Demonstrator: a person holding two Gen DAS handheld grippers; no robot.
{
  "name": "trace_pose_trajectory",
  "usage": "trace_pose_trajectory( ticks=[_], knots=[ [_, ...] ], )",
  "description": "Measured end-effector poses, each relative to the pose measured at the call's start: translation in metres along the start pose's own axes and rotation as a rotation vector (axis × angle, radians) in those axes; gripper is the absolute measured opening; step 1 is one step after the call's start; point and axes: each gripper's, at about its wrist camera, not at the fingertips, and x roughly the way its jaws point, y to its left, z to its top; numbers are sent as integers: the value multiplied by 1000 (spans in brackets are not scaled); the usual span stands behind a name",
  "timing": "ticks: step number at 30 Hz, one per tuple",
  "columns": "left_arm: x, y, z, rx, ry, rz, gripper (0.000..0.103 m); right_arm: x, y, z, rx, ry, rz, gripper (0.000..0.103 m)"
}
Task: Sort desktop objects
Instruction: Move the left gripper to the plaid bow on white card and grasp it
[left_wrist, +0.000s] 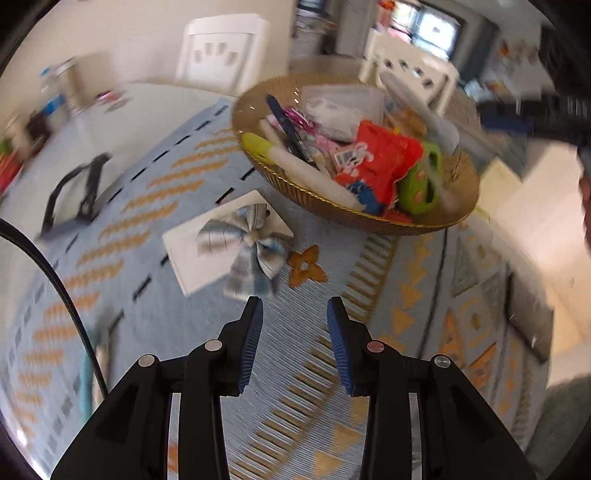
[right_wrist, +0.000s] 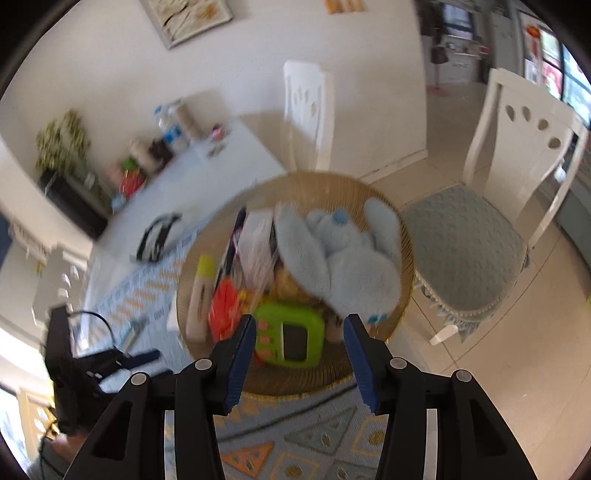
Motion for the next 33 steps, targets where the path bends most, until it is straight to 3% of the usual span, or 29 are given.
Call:
trace_pose_trajectory(
  ticks=[6,12,14,16,19,21,22,25,33],
  knots=[
    [21,13,19,153,26,-12,34,3,0,25,56,-69,-43,48],
    [44,18,29,289,44,-21,34,18,11,42,60,-85,-39,48],
    [51,19,30,307,39,-54,37,27,15,47,50,-72,-36,48],
    [53,18,31,319,9,-98,52,36,17,49,50,-60,-31,48],
    [57,10,26,358,-41,-70,54,46,17,48,55,-43,-26,48],
    [56,11,25,320,-56,-60,49,49,17,46,58,-32,-27,48],
    [54,14,25,281,-68,-49,36,49,16,46,60,-31,-26,48],
    [47,29,23,160,-84,-90,19,47,15,44,59,-34,-36,48],
    [-2,26,-7,-12,-149,-67,18,33,22,34,42,-51,-23,48]
  ],
)
